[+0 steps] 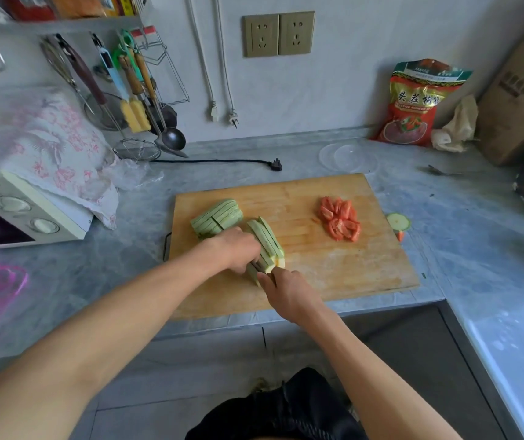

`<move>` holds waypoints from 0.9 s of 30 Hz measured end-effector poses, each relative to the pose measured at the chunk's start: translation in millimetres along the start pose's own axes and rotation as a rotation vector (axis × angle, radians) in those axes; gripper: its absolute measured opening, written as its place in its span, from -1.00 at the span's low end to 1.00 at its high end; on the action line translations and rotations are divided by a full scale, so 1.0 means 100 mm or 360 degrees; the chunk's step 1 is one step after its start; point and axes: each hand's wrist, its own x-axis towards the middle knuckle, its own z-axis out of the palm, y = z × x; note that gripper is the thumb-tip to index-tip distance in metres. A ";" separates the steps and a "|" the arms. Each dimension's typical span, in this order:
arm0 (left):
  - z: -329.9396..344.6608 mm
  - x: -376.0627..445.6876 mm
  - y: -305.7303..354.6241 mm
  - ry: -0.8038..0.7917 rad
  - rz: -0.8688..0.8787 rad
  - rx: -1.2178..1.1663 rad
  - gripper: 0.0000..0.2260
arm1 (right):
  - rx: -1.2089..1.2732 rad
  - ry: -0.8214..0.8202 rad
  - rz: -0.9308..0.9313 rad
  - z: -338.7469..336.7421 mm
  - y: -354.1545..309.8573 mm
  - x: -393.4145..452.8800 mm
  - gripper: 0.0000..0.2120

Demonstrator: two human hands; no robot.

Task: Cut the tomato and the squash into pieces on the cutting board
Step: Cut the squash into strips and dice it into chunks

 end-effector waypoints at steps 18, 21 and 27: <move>0.64 -0.45 -0.07 0.1521 -0.0585 -0.1230 -0.63 | 0.0855 0.0155 -0.0020 -0.32 -0.19 0.07 -0.56; 0.69 -0.44 -0.05 0.1231 -0.0553 -0.1266 -0.63 | 0.0895 0.0194 -0.0023 -0.38 -0.20 0.08 -0.58; 0.73 -0.35 -0.26 0.0983 -0.0686 -0.1350 -0.59 | 0.0801 0.0310 0.0036 -0.45 -0.08 0.05 -0.56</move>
